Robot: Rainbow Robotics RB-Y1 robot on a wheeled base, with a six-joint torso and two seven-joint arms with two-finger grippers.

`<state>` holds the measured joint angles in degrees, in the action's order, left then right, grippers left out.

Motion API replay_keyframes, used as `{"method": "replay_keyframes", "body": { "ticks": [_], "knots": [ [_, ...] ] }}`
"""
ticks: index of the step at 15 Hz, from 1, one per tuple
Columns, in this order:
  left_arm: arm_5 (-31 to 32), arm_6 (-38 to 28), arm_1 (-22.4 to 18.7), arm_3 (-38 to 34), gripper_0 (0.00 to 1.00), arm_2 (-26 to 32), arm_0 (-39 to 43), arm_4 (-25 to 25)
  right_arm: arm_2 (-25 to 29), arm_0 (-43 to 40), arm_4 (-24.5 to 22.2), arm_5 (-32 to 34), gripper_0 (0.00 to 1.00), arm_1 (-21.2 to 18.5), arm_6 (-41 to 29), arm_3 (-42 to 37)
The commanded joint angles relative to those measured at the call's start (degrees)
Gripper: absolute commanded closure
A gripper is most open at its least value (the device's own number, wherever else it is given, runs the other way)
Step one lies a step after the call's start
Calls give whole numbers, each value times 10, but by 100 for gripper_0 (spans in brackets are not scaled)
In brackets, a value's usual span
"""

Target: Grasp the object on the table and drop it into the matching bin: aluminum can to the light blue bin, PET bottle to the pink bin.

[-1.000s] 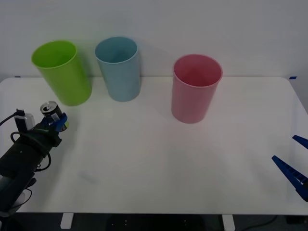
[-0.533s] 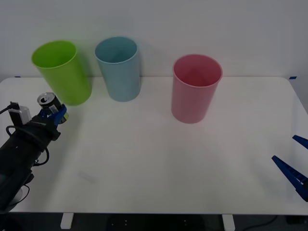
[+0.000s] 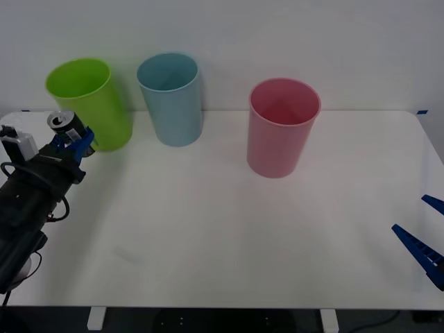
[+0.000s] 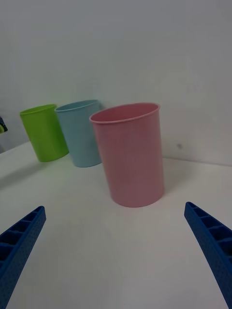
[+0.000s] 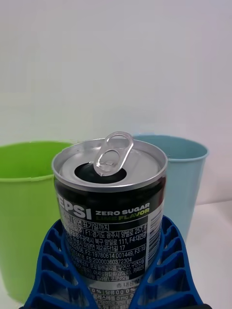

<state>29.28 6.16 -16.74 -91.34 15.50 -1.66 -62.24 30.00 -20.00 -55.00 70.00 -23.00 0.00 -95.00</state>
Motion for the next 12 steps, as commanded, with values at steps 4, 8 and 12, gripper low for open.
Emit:
{"method": "replay_keyframes", "body": {
  "ticks": [4,8,12],
  "knots": [
    [-23,-29,0,-10,100,-22,-30,-6,0,0,0,0,0,0,0,0],
    [-30,-110,0,-10,100,-35,-70,-49,0,0,0,0,0,0,0,0],
    [-49,-186,0,-10,100,-51,-116,-97,0,0,0,0,0,0,0,0]
  ]
}}
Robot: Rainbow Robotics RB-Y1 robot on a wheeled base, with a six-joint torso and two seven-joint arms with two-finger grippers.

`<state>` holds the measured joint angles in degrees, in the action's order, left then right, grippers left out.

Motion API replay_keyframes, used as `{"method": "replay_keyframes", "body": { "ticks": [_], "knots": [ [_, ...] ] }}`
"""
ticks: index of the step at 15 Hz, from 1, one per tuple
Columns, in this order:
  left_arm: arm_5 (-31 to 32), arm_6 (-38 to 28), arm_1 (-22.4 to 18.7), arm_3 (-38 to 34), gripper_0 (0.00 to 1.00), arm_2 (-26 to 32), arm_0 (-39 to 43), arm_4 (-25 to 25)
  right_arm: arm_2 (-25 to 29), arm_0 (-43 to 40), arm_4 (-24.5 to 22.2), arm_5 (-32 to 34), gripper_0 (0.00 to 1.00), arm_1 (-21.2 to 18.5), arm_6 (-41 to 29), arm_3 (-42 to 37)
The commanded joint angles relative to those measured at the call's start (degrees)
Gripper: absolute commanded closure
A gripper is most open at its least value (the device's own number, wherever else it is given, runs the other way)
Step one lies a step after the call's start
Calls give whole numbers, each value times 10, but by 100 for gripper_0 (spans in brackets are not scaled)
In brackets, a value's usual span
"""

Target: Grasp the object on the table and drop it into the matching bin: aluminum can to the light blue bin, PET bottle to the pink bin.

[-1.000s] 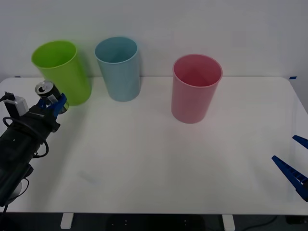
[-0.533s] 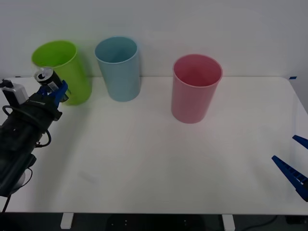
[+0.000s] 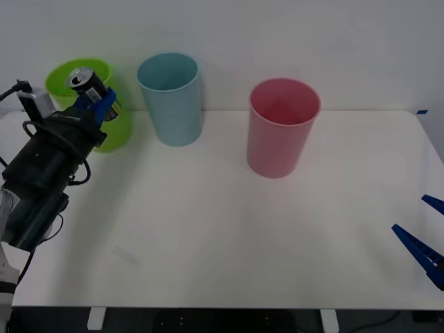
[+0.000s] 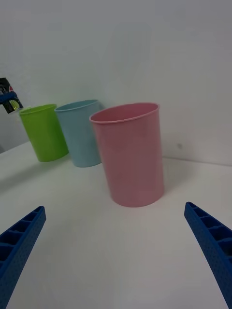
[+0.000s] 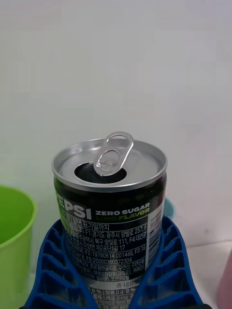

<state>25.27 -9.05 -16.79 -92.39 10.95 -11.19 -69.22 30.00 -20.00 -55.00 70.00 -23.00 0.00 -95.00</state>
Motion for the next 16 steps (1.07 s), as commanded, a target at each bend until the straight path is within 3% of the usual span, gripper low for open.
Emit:
{"method": "replay_keyframes", "body": {
  "ticks": [1,10,16],
  "knots": [
    [-15,-55,0,5,100,-9,-34,-43,0,0,0,0,0,0,0,0],
    [-86,-41,6,146,100,-64,-182,-65,0,0,0,0,0,0,0,0],
    [-117,-30,62,223,100,-42,-260,-142,0,0,0,0,0,0,0,0]
  ]
}}
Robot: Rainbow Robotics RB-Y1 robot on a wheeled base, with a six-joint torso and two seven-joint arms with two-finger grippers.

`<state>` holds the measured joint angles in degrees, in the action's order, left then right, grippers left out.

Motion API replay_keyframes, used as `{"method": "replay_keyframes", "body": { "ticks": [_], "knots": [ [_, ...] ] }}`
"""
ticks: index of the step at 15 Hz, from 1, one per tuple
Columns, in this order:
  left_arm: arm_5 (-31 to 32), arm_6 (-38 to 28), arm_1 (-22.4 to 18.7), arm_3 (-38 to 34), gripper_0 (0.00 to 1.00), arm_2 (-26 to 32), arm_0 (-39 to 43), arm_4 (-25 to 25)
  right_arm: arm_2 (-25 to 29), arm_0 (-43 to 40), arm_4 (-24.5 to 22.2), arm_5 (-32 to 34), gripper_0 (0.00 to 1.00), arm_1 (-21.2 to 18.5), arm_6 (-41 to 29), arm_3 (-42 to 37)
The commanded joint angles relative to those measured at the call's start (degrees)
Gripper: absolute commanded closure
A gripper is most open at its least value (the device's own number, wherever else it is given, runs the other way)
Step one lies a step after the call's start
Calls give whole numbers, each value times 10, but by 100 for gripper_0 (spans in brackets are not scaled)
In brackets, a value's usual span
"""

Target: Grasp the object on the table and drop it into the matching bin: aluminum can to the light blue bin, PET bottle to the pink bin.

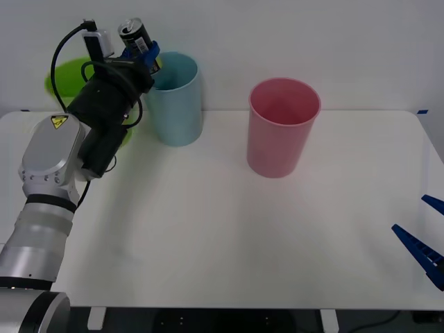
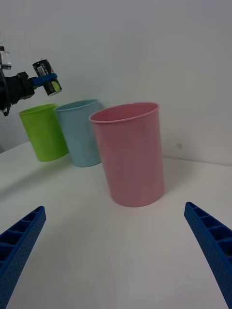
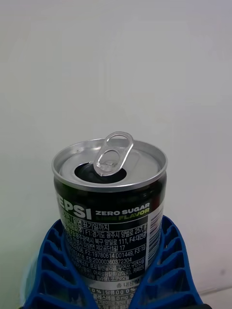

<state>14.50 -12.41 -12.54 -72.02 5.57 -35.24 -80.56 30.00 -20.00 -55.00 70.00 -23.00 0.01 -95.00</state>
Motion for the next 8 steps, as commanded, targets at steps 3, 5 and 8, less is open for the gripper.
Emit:
{"method": "replay_keyframes", "body": {
  "ticks": [3,5,8],
  "knots": [
    [-21,14,48,65,100,34,-62,-75,0,0,0,0,0,0,0,0],
    [-35,25,50,106,100,37,-95,-86,0,0,0,0,0,0,0,0],
    [-62,66,50,179,100,45,-148,-99,0,0,0,0,0,0,0,0]
  ]
}}
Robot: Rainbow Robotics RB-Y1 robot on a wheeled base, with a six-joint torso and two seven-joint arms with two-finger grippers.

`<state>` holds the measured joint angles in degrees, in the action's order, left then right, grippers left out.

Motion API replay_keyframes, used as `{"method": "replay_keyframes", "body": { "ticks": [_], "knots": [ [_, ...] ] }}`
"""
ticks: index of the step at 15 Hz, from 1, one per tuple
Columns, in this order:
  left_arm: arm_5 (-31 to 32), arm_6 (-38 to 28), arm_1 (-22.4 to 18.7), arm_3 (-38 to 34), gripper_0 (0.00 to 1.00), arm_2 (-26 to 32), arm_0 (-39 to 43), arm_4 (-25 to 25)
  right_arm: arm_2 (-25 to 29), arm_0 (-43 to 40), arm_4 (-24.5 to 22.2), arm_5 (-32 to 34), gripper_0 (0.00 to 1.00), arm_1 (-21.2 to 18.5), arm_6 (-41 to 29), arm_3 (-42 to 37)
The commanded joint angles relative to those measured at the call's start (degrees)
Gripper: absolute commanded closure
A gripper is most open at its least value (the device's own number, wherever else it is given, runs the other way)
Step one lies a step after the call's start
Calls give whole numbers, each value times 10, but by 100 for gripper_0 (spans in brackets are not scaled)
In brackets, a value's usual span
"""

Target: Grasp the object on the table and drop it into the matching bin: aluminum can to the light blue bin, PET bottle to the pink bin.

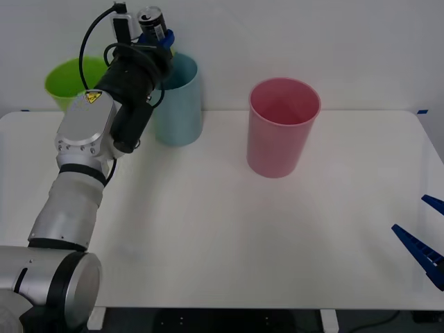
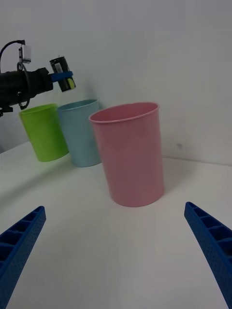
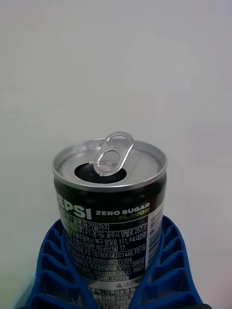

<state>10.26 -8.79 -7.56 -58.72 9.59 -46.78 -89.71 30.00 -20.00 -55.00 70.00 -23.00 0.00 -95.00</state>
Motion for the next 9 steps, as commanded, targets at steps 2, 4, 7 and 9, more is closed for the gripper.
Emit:
{"method": "replay_keyframes", "body": {
  "ticks": [2,4,7,9],
  "knots": [
    [-33,36,0,72,100,7,-53,-14,0,0,0,0,0,0,0,0],
    [-36,37,1,77,100,10,-58,-18,0,0,0,0,0,0,0,0],
    [-35,37,1,77,100,9,-60,-20,0,0,0,0,0,0,0,0],
    [-36,37,1,77,100,7,-60,-21,0,0,0,0,0,0,0,0]
  ]
}}
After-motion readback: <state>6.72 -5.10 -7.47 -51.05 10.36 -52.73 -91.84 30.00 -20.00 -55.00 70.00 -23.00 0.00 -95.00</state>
